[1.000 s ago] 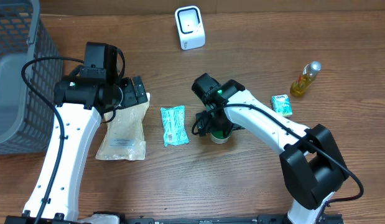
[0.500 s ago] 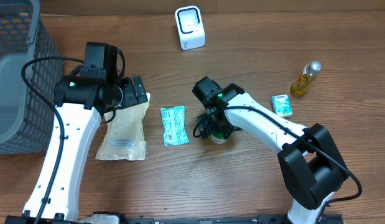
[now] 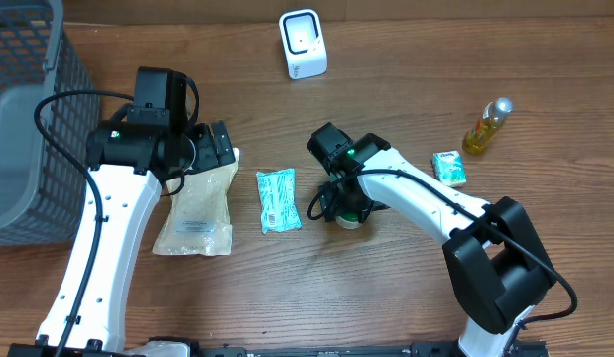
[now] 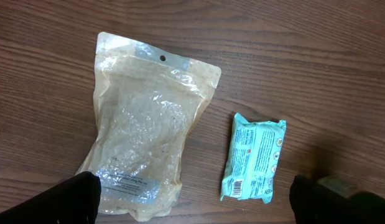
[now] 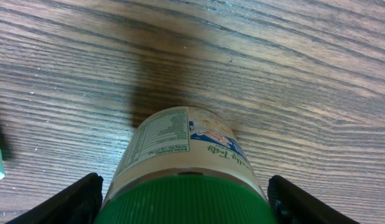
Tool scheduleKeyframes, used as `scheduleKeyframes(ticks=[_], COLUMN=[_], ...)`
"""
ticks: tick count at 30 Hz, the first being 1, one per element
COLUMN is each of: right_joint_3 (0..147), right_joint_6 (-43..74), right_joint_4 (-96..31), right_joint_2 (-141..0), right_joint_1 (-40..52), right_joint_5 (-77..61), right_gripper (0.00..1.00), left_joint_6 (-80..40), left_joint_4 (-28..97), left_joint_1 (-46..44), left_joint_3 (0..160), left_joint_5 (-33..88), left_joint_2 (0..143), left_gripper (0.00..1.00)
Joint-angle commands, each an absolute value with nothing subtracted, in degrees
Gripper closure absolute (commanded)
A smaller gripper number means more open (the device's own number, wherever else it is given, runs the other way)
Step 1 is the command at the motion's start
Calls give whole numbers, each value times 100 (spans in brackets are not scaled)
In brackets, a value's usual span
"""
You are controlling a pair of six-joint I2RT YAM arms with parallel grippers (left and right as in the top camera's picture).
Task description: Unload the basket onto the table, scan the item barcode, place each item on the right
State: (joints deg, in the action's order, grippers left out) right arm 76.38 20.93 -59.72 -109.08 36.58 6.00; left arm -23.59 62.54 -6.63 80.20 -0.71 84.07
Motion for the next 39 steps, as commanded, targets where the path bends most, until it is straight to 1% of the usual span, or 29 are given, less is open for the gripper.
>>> scheduleKeyframes(ticks=[1,7,9,15,18,22,25,28,32,39], right_joint_3=[7612,7612,7612,7616,7701,8064,8484,8875,9198,9196], right_joint_6=[2095,2097,2112,2119,2141,2137,2141,2248,2255,2272], right_joint_4=[-5970,-6042,-6001,-5994,-6010,-6272,-6657,-6947,-7131,-7144], right_joint_2=[-10847,-10847,-10847,-10844,-10844,-10836,-10827,-10825,-10822,-10827], right_joint_1=[3658,3658,3658,3658,3658,3658,3651,3581,3350,2762], right_joint_5=[655,655,652,633,600,305,281,99,-30,-410], right_gripper=[18,20,25,34,41,42,45,45,45,45], left_joint_6=[-2314,-2314,-2314,-2314,-2314,-2314,-2314,-2314,-2314,-2314], left_joint_4=[6254,6254,6254,6254,6254,6254,6254,6254,6254,6254], left_joint_1=[-639,-639,-639,-639,-639,-639,-639,-639,-639,-639], left_joint_3=[8064,8064,8064,8064,8064,8064,8064,8064,8064,8064], left_joint_5=[-106,-106,-106,-106,-106,-106,-106,-106,-106,-106], left_joint_2=[8401,8401,8401,8401,8401,8401,8401,8401,8401,8401], left_gripper=[0,0,0,0,0,0,1,0,0,1])
